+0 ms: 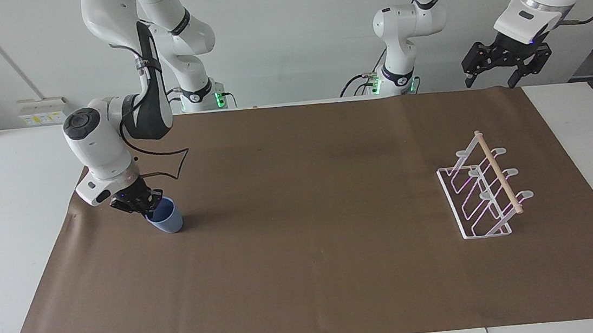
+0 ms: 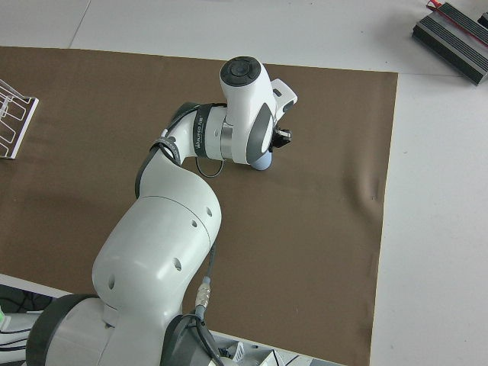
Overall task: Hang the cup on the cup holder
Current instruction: 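Lift the blue cup with the right gripper and tip it sideways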
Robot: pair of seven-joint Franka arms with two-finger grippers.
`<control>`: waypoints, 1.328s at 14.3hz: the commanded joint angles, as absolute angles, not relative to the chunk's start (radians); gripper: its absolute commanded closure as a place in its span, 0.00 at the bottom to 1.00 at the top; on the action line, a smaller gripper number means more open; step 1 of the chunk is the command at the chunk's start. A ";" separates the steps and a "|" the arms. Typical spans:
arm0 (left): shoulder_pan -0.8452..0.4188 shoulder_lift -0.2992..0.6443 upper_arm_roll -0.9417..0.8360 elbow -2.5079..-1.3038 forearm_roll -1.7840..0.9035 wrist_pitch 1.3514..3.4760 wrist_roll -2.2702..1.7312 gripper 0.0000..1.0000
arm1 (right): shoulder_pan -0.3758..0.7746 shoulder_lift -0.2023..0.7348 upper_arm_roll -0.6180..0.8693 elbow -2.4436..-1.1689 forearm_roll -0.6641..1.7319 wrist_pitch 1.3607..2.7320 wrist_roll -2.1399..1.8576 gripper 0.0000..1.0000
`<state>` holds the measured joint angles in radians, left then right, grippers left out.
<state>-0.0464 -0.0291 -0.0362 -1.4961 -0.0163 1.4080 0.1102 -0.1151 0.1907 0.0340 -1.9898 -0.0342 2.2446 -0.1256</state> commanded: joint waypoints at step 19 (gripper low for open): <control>-0.064 -0.057 -0.043 -1.525 -0.001 1.417 0.057 0.00 | -0.124 0.031 0.057 -1.833 0.840 1.829 -0.325 1.00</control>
